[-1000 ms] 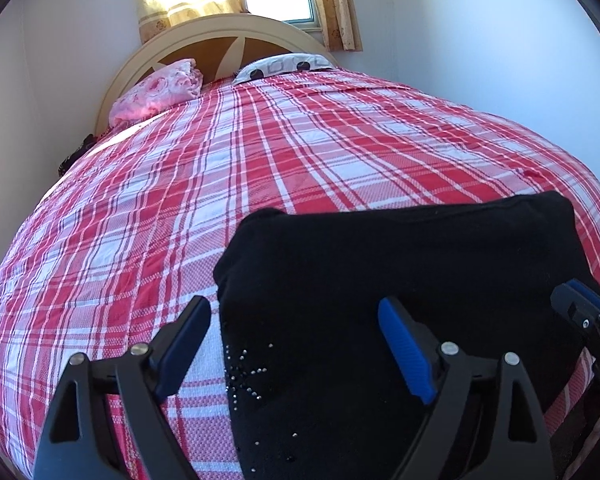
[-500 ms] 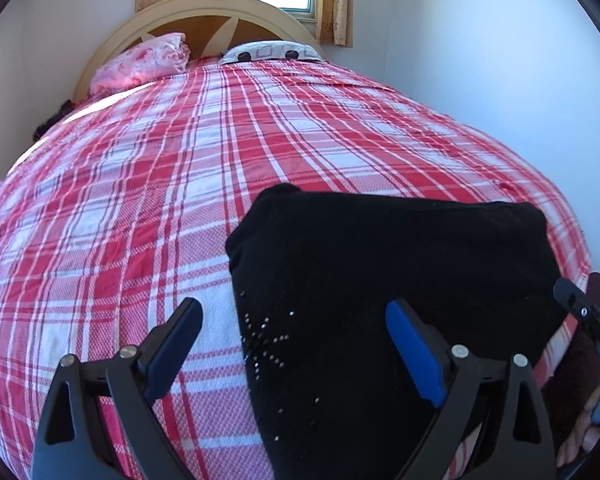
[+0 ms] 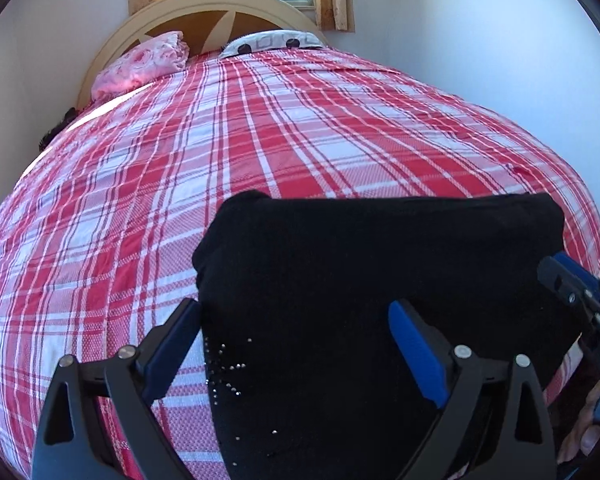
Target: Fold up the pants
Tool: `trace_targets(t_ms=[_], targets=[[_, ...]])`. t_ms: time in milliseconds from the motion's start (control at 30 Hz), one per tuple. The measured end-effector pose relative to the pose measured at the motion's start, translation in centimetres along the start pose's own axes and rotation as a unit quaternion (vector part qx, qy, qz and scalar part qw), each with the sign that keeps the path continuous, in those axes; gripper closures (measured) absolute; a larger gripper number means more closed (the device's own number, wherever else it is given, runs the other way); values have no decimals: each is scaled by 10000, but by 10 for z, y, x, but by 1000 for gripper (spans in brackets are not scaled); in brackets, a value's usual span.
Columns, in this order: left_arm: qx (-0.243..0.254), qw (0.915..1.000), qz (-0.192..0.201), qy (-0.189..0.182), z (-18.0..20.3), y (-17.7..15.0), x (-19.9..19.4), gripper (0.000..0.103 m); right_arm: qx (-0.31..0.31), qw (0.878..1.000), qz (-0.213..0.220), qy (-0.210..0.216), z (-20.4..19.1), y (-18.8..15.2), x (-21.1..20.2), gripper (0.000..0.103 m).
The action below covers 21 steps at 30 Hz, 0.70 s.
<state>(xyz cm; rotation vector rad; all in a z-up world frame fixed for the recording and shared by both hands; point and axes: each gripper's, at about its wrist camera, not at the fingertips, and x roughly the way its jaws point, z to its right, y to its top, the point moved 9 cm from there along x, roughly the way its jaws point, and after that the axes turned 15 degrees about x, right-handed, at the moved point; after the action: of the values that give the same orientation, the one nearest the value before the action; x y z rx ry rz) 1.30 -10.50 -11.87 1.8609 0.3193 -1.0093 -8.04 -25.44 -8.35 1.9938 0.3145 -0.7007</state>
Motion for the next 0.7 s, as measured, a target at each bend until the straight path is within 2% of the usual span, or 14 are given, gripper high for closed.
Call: trace_targets(t_ms=[67, 167, 267, 367, 467, 533, 600, 667, 700], targets=[[-46, 10000, 6, -62, -4, -1, 2, 0, -112, 9999, -49, -40, 4, -7, 2, 65], [-275, 9987, -30, -438, -7, -5, 8, 0, -261, 9996, -40, 24, 13, -13, -7, 65], [-432, 9969, 26, -652, -13, -8, 2, 0, -137, 9999, -64, 58, 26, -13, -13, 65], [-646, 9968, 313, -344, -42, -14, -16, 0, 307, 9992, 60, 244, 29, 4, -24, 65], [-975, 9944, 393, 139, -81, -30, -27, 0, 126, 9991, 326, 250, 20, 24, -30, 65], [-1149, 9922, 384, 297, -96, -40, -33, 2, -80, 9991, 322, 282, 7, 32, -24, 65], [-1180, 9915, 498, 231, -95, -42, -39, 2, -154, 9985, 184, 494, -10, 35, -12, 65], [-1049, 9931, 503, 131, -80, -41, -39, 2, -168, 9944, -162, 1030, -39, 34, 1, 65], [-936, 9946, 441, 47, -70, -42, -35, 2, -212, 9884, -466, 1433, -60, 29, 10, 65]])
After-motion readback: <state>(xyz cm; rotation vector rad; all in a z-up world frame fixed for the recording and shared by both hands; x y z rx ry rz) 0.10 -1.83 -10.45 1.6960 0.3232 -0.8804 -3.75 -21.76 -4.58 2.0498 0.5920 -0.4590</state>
